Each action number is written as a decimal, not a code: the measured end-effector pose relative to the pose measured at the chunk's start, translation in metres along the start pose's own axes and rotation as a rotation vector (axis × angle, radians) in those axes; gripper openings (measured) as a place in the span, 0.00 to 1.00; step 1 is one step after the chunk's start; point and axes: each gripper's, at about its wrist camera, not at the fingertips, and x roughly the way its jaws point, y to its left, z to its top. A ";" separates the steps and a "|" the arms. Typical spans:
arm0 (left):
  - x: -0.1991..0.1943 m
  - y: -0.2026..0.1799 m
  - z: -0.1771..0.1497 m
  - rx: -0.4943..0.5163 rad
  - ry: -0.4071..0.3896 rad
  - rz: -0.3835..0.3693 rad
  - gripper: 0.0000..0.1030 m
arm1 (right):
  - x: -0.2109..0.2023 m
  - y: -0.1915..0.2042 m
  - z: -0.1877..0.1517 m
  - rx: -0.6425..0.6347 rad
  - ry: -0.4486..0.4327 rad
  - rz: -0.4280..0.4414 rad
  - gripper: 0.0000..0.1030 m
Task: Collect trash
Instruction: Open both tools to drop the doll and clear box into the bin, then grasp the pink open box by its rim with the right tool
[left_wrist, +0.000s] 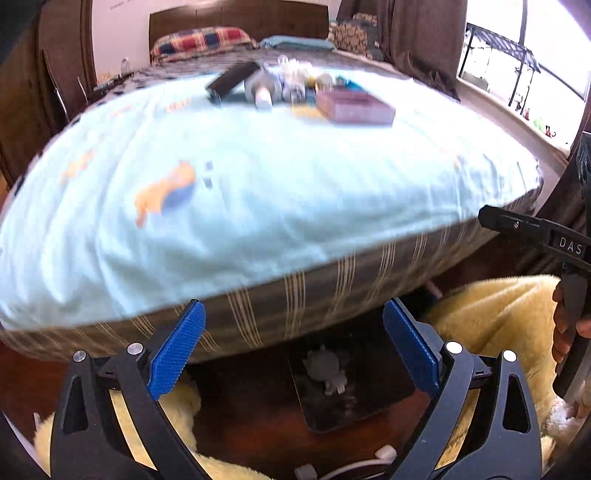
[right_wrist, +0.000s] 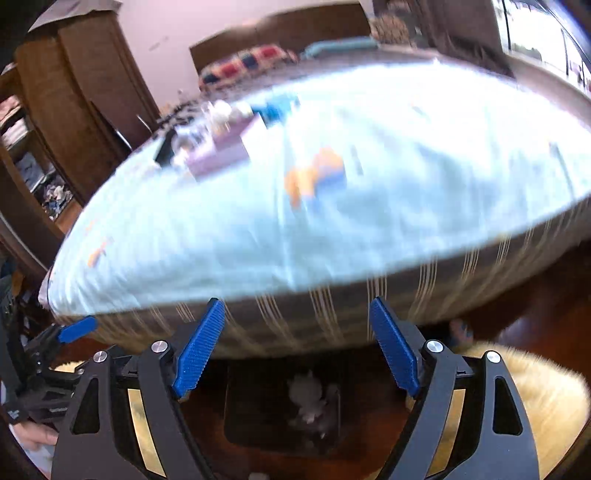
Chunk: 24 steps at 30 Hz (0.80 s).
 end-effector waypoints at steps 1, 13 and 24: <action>0.000 -0.006 0.002 0.002 -0.009 0.003 0.90 | -0.001 0.003 0.008 -0.015 -0.015 -0.003 0.85; 0.017 0.024 0.053 -0.015 -0.026 0.073 0.91 | 0.049 0.050 0.077 -0.059 -0.034 0.029 0.85; 0.037 0.051 0.082 -0.022 -0.011 0.066 0.92 | 0.121 0.083 0.104 -0.110 0.004 -0.086 0.87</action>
